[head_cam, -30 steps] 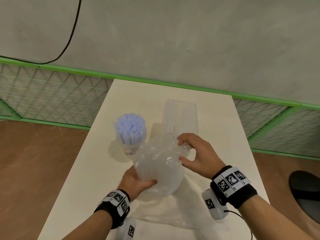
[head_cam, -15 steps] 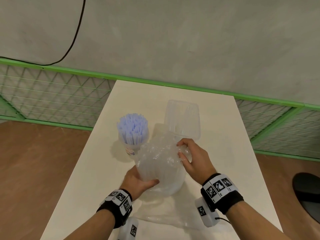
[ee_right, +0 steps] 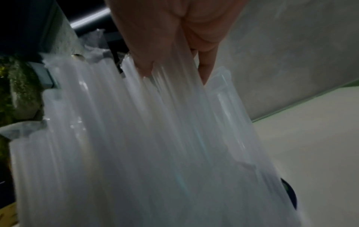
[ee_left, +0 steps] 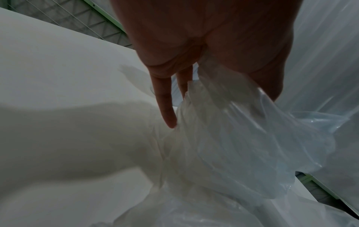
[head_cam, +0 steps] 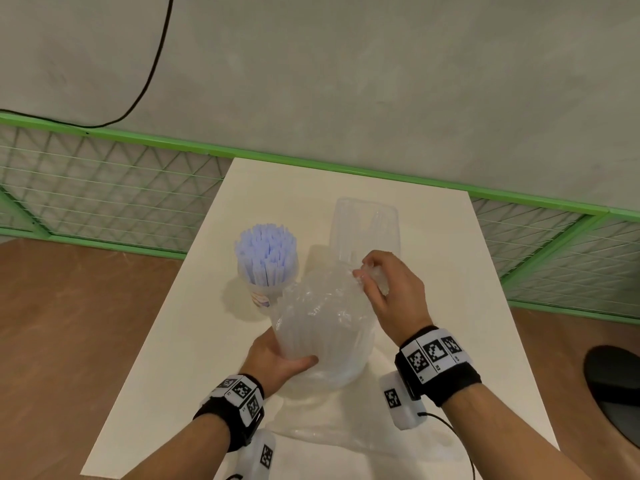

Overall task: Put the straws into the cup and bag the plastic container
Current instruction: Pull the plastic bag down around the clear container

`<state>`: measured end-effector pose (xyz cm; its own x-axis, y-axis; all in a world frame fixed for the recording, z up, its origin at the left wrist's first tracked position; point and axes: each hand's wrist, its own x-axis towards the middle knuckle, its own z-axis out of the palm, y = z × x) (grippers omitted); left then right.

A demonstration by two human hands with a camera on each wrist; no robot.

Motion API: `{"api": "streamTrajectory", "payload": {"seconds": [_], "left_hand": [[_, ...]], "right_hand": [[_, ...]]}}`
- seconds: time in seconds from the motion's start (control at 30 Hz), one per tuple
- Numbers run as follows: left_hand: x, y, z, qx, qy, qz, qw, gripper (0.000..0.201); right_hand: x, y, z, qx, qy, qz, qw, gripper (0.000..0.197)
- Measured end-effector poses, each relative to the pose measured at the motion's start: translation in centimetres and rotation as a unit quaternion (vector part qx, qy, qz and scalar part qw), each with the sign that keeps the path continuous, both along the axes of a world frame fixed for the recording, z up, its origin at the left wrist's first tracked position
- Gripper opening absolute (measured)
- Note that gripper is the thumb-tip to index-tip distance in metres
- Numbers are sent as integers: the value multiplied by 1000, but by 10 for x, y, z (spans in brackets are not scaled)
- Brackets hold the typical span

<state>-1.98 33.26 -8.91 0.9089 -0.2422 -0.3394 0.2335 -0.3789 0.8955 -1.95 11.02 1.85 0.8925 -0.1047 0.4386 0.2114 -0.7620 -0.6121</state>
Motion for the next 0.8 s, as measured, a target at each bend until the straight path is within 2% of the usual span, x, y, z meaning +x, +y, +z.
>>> {"api": "streamTrajectory", "payload": {"seconds": [0.13, 0.3, 0.6, 0.7, 0.8], "left_hand": [[0, 0, 0, -2, 0, -1, 1000, 55], [0, -1, -1, -2, -1, 3, 1000, 57], [-1, 1, 0, -6, 4, 4, 1000, 56], [0, 0, 0, -5, 4, 2, 1000, 56], [0, 0, 0, -9, 8, 8, 1000, 55]], "right_hand": [[7, -4, 15, 10, -20, -20, 1000, 23], [20, -3, 20, -52, -37, -8, 998, 27], [29, -5, 44, 53, -27, -49, 997, 18], [35, -6, 53, 67, -18, -65, 995, 21], [41, -12, 71, 84, -49, -92, 991, 23]]}}
